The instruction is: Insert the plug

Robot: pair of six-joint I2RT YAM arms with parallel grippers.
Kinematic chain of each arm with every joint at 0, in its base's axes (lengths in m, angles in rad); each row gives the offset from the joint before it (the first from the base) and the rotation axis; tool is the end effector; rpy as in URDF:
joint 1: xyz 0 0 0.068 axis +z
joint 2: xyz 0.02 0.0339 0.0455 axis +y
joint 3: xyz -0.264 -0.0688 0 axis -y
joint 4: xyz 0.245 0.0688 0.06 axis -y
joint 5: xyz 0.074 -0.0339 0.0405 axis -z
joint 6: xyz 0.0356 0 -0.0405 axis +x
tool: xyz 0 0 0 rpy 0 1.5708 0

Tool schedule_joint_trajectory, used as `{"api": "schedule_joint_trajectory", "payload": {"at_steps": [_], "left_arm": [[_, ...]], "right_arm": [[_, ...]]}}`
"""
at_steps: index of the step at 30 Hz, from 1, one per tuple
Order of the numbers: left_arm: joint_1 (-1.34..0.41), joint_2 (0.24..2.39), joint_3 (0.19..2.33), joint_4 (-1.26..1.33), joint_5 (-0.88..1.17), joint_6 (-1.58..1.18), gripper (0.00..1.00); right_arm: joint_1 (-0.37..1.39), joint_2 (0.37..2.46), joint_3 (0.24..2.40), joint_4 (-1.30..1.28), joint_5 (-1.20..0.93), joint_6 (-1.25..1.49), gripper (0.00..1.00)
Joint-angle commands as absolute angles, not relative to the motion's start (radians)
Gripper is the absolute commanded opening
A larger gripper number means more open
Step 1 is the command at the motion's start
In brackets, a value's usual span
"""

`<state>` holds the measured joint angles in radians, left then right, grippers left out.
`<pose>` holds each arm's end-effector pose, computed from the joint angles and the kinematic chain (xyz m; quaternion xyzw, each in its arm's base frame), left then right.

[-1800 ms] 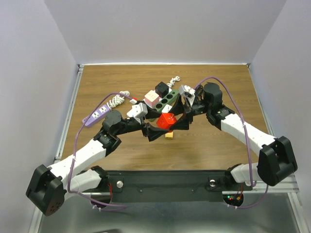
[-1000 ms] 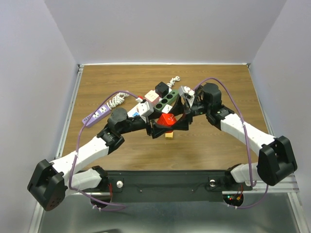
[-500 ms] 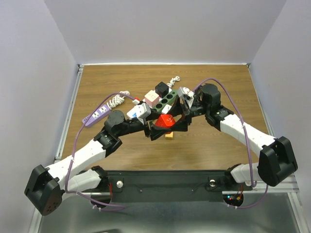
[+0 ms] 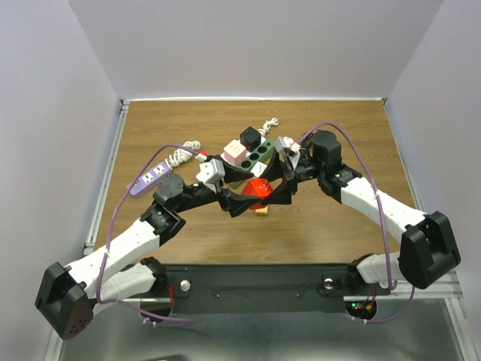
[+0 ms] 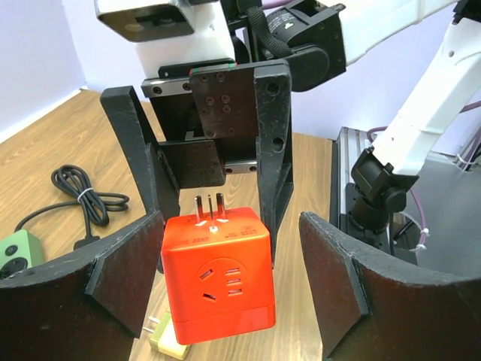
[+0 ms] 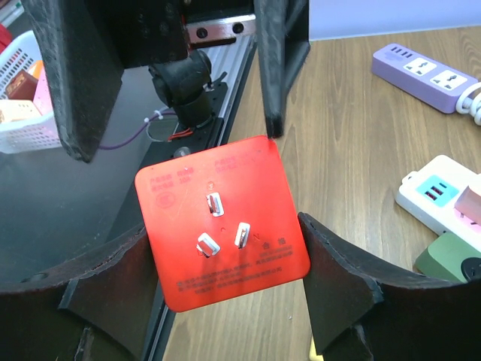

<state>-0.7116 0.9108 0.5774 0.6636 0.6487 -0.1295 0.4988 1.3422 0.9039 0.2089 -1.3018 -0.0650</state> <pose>0.1421 -0.1509 0.3318 0.4065 0.4534 -0.4840 0.6284 0.2372 0.1683 0.3020 -0.5351 0.4939 0.5699 0.3807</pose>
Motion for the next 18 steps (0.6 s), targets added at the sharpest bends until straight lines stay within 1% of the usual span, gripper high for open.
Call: {"api": "schedule_joint_trajectory", "payload": {"at_steps": [1, 7, 13, 18], "left_arm": [[-0.71, 0.942, 0.584, 0.721, 0.661, -0.143, 0.84], [-0.71, 1.002, 0.603, 0.707, 0.643, -0.137, 0.84], [-0.71, 1.002, 0.606, 0.707, 0.649, -0.133, 0.83], [-0.709, 1.032, 0.612, 0.709, 0.69, -0.133, 0.82]], "right_arm": [[0.494, 1.319, 0.919, 0.227, -1.319, -0.078, 0.0], [0.494, 1.313, 0.919, 0.224, -1.319, -0.083, 0.0], [0.495, 1.312, 0.917, 0.221, -1.322, -0.086, 0.0], [0.495, 1.312, 0.92, 0.219, -1.319, -0.089, 0.0]]}}
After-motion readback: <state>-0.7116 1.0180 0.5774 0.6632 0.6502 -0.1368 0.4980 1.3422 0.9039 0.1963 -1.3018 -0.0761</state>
